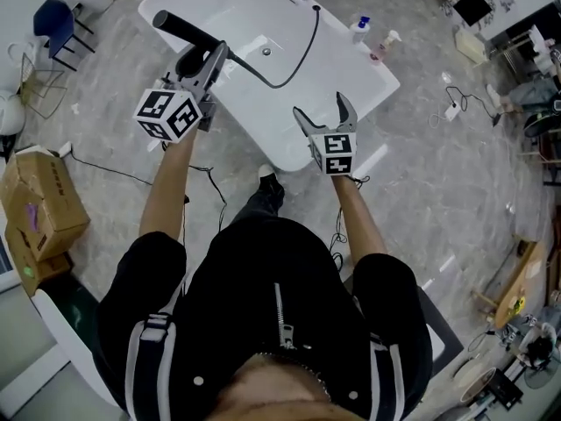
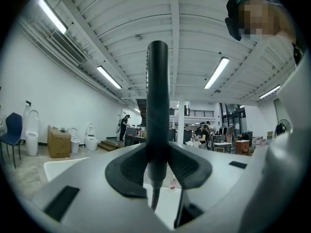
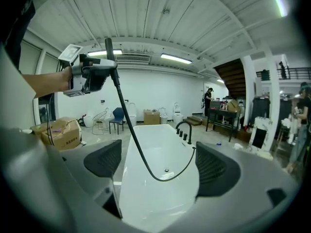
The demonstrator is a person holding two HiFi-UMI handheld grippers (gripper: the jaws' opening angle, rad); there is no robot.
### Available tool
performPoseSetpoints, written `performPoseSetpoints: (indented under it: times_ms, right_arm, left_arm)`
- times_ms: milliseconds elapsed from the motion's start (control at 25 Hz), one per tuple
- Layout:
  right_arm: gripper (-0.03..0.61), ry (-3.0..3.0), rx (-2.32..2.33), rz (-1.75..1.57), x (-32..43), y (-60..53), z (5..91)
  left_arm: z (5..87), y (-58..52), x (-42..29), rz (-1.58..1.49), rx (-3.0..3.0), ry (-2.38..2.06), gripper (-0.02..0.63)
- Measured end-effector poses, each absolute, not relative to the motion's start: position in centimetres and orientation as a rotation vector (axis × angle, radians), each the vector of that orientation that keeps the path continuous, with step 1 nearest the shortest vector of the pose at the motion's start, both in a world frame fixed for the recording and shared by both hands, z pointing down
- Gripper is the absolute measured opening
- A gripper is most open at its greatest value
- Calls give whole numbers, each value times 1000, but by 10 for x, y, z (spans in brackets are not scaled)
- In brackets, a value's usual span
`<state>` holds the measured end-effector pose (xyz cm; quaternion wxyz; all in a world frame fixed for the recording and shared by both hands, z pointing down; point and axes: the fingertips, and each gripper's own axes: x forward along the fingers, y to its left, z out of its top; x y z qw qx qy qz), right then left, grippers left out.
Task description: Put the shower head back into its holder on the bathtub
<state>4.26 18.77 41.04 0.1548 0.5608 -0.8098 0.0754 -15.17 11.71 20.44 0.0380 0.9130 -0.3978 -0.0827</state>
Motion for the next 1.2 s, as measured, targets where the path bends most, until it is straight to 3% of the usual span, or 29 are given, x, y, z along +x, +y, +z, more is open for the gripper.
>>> performPoseSetpoints:
  times_ms: [640,1200]
  right_arm:
    - [474,-2316,1340,327,-17,59,486]
    - [448,-2354,967,316,-79,-33,565]
  left_arm:
    - [217,17,-152,-219,2770,-1171,147]
    - [210,-8,-169,-293,2633,-1417,147]
